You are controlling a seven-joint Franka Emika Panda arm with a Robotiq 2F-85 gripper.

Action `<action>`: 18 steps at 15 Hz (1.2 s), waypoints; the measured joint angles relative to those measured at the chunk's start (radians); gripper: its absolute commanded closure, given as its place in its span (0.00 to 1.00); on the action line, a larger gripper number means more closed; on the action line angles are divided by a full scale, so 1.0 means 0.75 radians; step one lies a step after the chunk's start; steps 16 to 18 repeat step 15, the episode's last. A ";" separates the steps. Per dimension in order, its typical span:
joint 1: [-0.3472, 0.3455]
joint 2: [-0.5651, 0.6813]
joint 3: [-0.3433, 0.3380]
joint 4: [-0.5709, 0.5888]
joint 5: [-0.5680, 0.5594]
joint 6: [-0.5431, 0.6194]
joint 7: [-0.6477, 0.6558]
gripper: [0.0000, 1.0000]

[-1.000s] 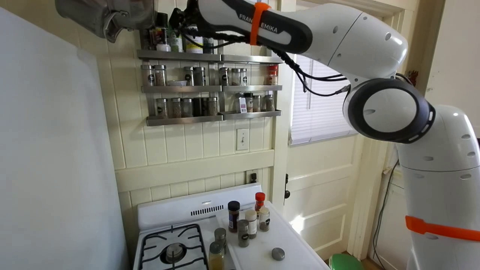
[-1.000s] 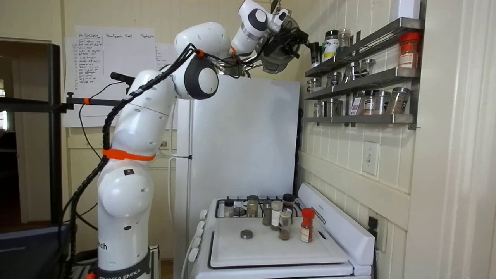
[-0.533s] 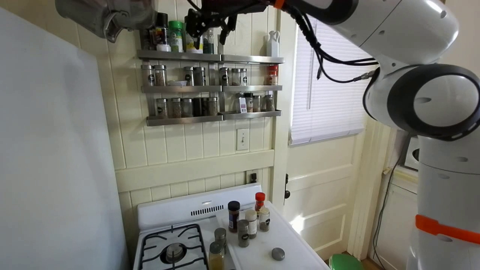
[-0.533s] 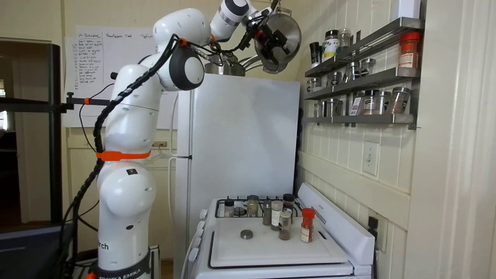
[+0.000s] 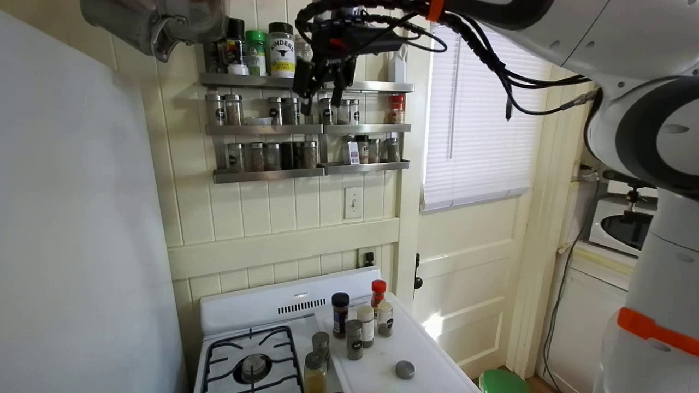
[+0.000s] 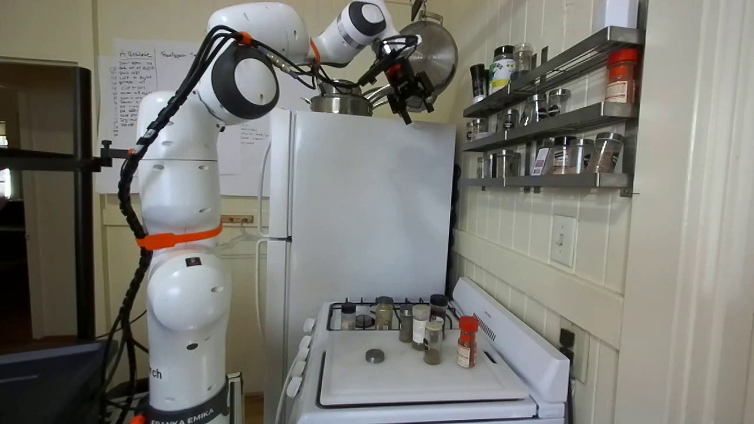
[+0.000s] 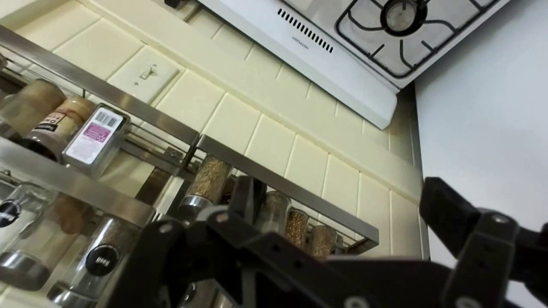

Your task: Place the large jar from the stovetop on the topmost shelf.

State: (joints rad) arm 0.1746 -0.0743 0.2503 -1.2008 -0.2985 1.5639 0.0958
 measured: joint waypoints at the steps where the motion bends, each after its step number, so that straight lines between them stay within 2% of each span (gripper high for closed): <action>1: -0.006 -0.019 -0.017 -0.066 0.026 0.043 -0.020 0.00; 10: -0.055 -0.180 -0.143 -0.668 0.046 0.375 0.035 0.00; 12: -0.063 -0.198 -0.146 -0.727 0.046 0.398 0.049 0.00; 18: -0.063 -0.220 -0.145 -0.742 0.046 0.398 0.053 0.00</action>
